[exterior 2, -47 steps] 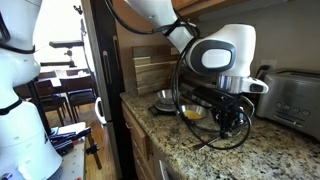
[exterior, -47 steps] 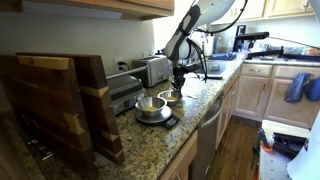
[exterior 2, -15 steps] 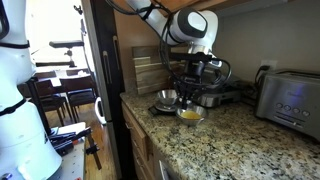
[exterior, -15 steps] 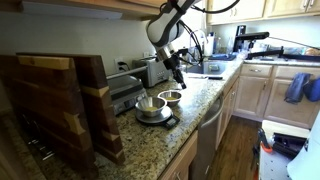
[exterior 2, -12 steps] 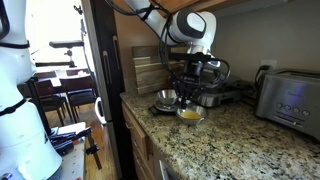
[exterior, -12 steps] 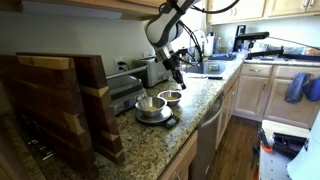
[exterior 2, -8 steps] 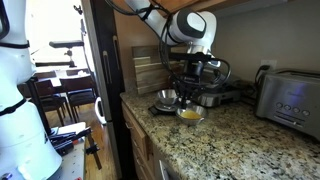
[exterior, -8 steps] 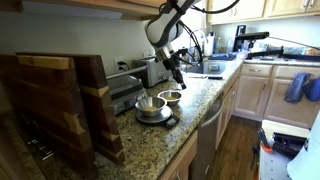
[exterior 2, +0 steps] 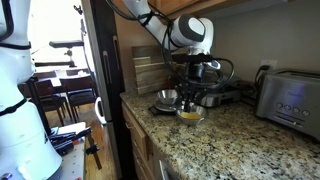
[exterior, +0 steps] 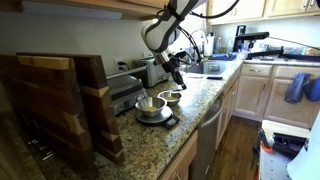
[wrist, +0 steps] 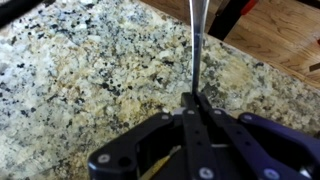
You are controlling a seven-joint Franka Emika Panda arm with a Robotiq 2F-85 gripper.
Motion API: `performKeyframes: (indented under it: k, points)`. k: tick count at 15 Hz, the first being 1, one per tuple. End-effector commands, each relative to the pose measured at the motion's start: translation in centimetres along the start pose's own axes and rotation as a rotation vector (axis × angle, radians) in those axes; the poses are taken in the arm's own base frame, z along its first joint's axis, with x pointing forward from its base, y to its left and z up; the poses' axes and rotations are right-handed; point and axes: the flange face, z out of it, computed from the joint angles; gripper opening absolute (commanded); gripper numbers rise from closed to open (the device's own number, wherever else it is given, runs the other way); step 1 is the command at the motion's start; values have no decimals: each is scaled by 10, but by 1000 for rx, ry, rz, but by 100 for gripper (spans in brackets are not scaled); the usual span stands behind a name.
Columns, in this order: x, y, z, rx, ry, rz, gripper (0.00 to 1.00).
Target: Use the spoon to get some sugar from the right bowl and put in the left bowl
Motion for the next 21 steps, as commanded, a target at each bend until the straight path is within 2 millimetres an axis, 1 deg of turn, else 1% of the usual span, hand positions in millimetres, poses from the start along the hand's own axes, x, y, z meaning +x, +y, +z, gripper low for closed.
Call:
performKeyframes:
  k: [1, 5, 7, 10, 13, 16, 21]
  points:
    - [20, -6, 6, -55, -89, -19, 3]
    - [49, -23, 19, -130, -147, -111, 3]
    - [60, -33, 21, -174, -173, -152, 3]
    - [73, -49, 19, -241, -204, -203, 3]
    - [80, -61, 15, -294, -222, -241, 3]
    - [88, -69, 17, -313, -226, -274, 3]
    - [86, -71, 11, -291, -178, -292, 3]
